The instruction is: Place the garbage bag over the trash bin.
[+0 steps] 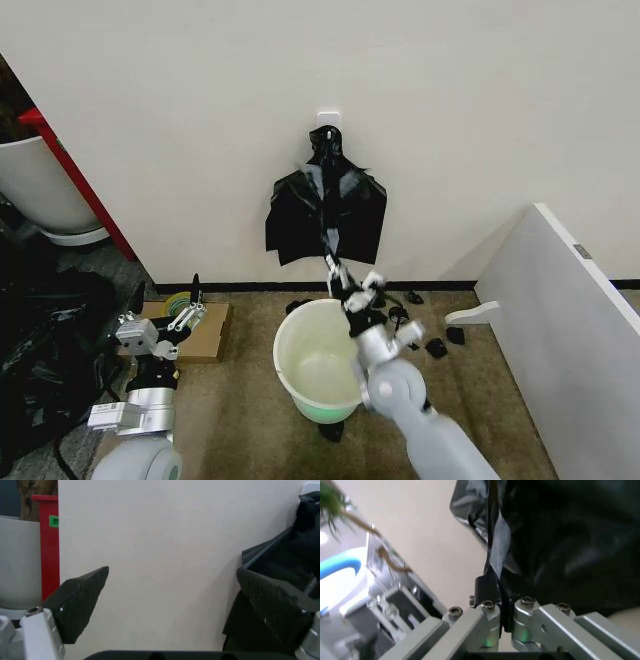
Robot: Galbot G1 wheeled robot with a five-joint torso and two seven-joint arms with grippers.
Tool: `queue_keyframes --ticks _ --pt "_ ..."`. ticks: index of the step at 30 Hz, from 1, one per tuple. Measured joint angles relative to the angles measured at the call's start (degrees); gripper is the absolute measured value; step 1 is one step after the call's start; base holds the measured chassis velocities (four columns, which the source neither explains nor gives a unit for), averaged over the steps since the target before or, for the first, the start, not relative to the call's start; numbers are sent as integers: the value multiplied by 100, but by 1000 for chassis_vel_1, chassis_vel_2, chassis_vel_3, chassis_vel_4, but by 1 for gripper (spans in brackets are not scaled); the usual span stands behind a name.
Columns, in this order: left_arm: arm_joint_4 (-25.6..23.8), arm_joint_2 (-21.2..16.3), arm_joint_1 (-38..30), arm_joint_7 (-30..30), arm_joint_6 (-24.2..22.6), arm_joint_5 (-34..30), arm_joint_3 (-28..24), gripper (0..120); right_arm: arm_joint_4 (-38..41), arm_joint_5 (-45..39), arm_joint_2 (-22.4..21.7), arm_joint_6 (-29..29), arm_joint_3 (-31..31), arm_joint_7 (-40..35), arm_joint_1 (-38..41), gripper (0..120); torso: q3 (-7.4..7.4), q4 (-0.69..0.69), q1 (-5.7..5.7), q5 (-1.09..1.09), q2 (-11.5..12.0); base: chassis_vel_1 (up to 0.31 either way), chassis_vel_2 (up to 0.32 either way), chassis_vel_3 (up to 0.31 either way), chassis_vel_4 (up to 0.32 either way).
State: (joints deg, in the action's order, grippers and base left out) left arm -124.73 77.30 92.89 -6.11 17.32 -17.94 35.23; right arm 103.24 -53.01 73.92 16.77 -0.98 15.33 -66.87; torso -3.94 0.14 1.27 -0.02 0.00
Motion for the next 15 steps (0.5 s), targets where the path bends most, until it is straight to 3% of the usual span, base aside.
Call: queue_keyframes --ticks 9,15 --pt "-83 -31 9 0 1 -17 0 100 -384 1053 -330 309 -209 1078 -312 0 -1 0 0 0 0 0 0 0 0" --pt "-173 -45 60 0 5 -40 25 100 -728 1583 -457 538 -573 2397 -496 0 -1 0 1 0 0 0 0 0 0"
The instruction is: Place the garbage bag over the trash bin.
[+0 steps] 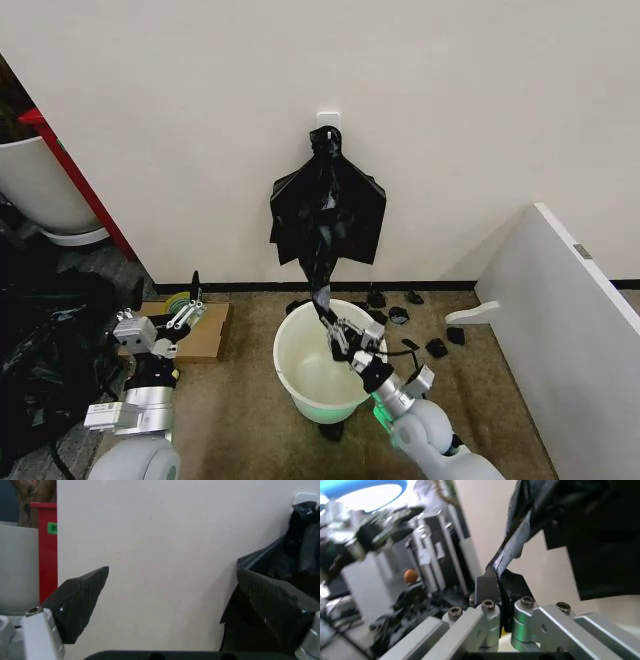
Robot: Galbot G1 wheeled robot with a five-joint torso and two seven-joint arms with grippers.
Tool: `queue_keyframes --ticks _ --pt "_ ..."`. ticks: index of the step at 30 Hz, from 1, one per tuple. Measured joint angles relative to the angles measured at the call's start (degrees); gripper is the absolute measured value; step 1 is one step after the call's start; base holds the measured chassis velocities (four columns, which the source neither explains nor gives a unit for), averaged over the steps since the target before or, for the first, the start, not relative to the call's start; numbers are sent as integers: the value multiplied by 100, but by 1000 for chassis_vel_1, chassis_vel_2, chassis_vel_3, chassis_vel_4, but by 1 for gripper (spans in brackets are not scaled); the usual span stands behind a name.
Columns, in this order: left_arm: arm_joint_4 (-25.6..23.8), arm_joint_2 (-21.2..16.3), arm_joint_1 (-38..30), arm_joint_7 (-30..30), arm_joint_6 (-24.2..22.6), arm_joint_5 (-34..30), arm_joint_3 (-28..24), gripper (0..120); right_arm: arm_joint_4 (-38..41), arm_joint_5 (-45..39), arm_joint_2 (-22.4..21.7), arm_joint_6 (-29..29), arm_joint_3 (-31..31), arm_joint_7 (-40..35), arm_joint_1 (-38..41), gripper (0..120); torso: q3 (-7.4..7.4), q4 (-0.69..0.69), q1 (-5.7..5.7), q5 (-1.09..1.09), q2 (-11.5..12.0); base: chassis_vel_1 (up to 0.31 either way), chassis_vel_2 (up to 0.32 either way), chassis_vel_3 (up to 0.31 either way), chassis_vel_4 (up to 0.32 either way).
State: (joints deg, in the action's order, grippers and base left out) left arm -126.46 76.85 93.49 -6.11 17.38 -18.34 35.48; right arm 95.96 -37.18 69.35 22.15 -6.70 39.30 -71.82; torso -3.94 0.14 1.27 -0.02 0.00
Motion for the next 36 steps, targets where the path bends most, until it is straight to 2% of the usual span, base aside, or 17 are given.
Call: queue_keyframes --ticks 7,15,25,29,31,36 --pt "-86 15 52 0 2 -2 5 100 -303 297 13 182 -255 762 -76 0 0 0 0 0 0 0 0 0 0" --pt "-121 35 90 0 10 8 7 100 -555 536 58 310 -443 1170 -56 0 0 0 0 0 0 0 0 0 0" --pt "-82 29 30 2 16 11 5 100 -720 720 50 650 -656 1079 49 0 -1 0 0 -1 0 0 0 0 0" --pt "1 16 -79 4 6 -1 -12 100 -360 942 -122 954 -866 930 -31 18 -1 -1 0 0 0 0 0 0 0" --pt "18 16 -97 4 4 -4 -17 100 -333 988 -168 1007 -920 927 -44 20 -1 0 0 0 0 0 0 0 0" --pt "78 19 -161 6 -2 -16 -32 100 -251 978 -354 1237 -1081 656 -120 42 -1 0 1 0 0 0 0 0 0"
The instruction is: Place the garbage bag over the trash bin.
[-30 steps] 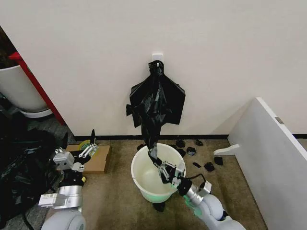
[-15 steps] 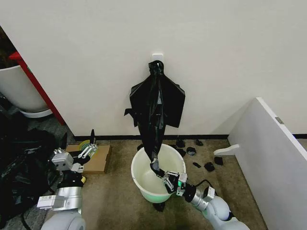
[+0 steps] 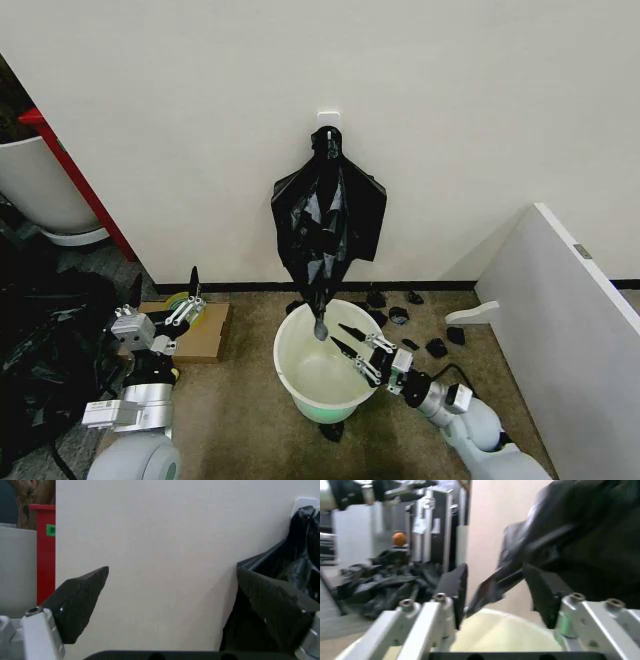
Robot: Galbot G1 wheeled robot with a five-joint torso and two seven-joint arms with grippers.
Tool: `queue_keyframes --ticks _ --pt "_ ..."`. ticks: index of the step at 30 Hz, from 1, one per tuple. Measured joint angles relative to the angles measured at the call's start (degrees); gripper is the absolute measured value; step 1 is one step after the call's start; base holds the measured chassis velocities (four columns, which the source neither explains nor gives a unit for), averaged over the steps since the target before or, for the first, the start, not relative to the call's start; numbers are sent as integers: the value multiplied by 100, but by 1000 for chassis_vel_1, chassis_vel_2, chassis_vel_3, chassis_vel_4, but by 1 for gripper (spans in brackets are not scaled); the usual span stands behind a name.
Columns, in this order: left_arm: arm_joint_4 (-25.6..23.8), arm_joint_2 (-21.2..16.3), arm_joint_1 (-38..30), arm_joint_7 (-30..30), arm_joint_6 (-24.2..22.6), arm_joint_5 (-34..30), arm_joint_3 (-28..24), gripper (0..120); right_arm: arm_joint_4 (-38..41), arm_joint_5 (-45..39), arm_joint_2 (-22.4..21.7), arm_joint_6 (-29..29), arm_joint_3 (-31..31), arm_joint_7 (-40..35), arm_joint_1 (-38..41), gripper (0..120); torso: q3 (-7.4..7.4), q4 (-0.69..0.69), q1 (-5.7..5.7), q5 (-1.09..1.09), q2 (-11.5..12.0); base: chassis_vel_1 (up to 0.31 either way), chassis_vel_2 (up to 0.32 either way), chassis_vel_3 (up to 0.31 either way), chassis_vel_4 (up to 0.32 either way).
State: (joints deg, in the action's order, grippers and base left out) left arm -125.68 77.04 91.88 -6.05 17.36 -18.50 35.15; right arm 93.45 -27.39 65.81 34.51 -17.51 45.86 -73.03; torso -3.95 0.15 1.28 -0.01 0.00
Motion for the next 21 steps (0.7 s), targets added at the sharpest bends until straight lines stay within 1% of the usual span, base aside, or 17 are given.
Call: queue_keyframes --ticks 1,2,3,5,7,8,9,11,14,15,16,17,19,21 --pt "5 1 -9 1 0 0 -1 100 67 2 -14 35 -3 -211 -21 47 0 -1 0 -1 0 0 0 0 0" --pt "5 1 -9 1 0 0 -1 100 67 2 -14 35 -3 -211 -21 47 0 -1 0 -1 0 0 0 0 0" --pt "7 1 -11 1 -1 -1 -2 100 167 14 -20 51 7 -446 -48 48 0 0 0 -1 0 0 0 0 0" --pt "17 1 -29 2 -2 -1 -3 100 506 144 -28 42 93 -1106 -111 59 0 0 0 0 0 0 0 0 0" --pt "34 0 -42 2 -3 -2 -3 100 962 485 -28 -70 236 -1889 -152 68 1 0 0 0 0 0 0 0 0" --pt "34 0 -42 2 -3 -2 -3 100 962 485 -28 -70 236 -1889 -152 68 1 0 0 0 0 0 0 0 0" --pt "43 0 -46 2 -4 -1 -3 100 1180 664 -30 -151 335 -2219 -156 73 1 0 0 1 0 0 0 0 0" --pt "58 0 -50 2 -5 4 -4 100 1450 888 -45 -294 478 -2637 -149 79 1 0 0 0 0 0 0 0 0" --pt "100 -1 -68 3 -7 22 -8 100 1841 1344 -98 -732 769 -3471 -62 90 1 -1 0 1 0 0 0 0 0" --pt "129 1 -80 3 -7 31 -9 100 1950 1739 -127 -1028 931 -3985 15 96 1 -1 0 1 0 0 0 0 0" --pt "129 1 -80 3 -7 31 -9 100 1950 1739 -127 -1028 931 -3985 15 96 1 -1 0 1 0 0 0 0 0" --pt "161 2 -94 3 -7 40 -10 100 1971 2134 -145 -1255 1070 -4326 118 98 1 0 0 1 0 0 0 0 0" --pt "245 12 -128 5 -9 65 -11 100 1876 2795 -160 -1598 1348 -4725 392 100 1 -1 0 1 0 0 0 0 0" --pt "318 17 -162 5 -11 76 -11 100 1787 3082 -180 -1897 1640 -4962 628 100 1 0 0 1 0 0 0 0 0"
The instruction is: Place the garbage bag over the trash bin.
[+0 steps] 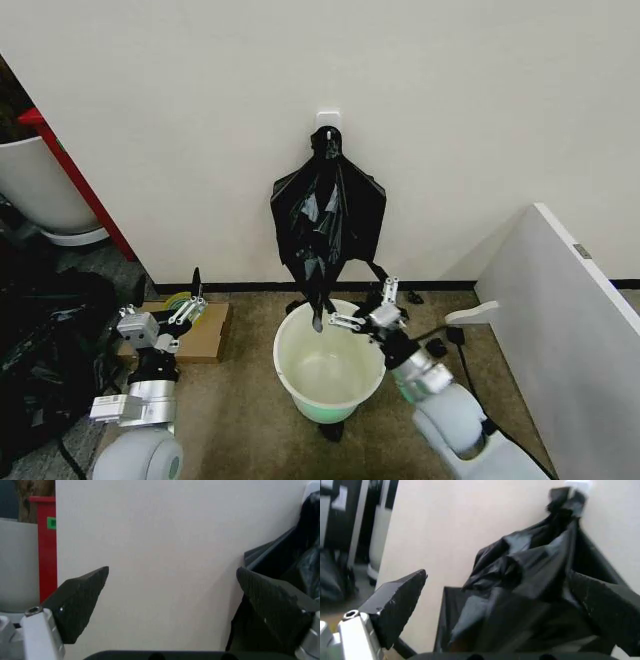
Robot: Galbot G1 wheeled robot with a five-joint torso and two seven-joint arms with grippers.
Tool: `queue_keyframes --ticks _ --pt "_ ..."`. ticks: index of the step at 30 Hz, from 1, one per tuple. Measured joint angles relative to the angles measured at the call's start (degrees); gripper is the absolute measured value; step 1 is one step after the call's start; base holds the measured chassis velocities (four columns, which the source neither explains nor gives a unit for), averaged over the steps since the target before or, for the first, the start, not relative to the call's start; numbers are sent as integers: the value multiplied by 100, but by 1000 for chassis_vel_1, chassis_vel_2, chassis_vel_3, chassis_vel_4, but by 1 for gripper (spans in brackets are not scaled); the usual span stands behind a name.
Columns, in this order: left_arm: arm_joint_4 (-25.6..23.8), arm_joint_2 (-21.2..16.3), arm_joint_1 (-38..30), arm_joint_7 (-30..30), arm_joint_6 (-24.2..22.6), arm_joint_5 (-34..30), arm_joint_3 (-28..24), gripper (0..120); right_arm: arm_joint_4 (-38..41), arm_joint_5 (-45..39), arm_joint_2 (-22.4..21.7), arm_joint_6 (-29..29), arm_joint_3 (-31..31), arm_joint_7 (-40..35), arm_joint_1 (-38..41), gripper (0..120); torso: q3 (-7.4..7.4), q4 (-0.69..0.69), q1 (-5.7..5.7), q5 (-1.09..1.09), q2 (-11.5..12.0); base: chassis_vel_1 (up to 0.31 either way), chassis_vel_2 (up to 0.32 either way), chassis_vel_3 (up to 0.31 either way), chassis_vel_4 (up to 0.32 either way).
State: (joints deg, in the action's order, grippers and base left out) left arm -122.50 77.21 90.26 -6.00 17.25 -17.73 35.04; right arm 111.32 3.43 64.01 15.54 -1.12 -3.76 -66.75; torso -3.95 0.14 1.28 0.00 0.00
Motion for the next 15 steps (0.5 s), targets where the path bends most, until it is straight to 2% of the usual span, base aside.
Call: queue_keyframes --ticks 5,6,9,10,15 --pt "124 3 -72 0 -7 7 6 100 20 163 -32 -663 613 -550 372 98 0 -1 0 0 0 0 0 0 0" --pt "184 8 -114 0 -9 10 9 100 75 371 -24 -1326 901 -1023 568 95 0 -2 0 0 0 0 0 0 0" --pt "247 29 -168 -1 -13 17 5 100 -67 1094 59 -2614 1122 -1837 873 93 0 -1 0 0 0 0 0 0 0" --pt "247 29 -168 -1 -13 17 5 100 -67 1094 59 -2614 1122 -1837 873 93 0 -1 0 0 0 0 0 0 0" --pt "298 28 -192 -3 -13 18 5 100 -267 1641 95 -3611 1178 -2275 976 96 0 0 0 -1 0 0 0 0 0"
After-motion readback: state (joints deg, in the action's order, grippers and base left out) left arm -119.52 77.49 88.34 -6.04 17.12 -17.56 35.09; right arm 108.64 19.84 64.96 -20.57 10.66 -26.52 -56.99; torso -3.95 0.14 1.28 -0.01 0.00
